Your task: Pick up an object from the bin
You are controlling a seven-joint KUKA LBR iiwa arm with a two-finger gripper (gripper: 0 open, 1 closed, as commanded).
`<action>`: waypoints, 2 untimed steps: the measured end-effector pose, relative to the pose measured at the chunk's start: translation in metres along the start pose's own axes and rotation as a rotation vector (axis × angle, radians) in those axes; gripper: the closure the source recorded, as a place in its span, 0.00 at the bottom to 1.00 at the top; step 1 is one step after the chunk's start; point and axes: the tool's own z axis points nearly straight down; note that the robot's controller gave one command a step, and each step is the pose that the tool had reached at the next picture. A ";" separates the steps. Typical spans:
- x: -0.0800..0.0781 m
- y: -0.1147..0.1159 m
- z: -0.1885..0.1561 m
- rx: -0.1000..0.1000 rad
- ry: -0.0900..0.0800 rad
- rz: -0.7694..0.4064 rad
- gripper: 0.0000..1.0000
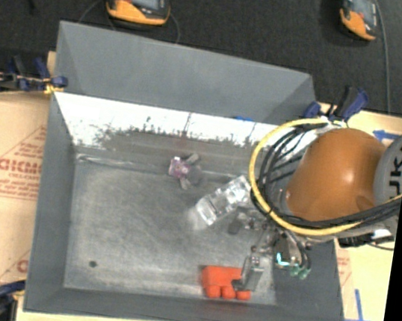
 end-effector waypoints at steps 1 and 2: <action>-0.006 -0.043 0.129 0.002 -0.009 -0.177 0.00; -0.006 -0.043 0.126 0.002 -0.007 -0.180 1.00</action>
Offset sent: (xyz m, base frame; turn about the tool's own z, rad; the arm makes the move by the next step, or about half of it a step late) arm 0.0042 -0.0414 -0.1268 -0.1799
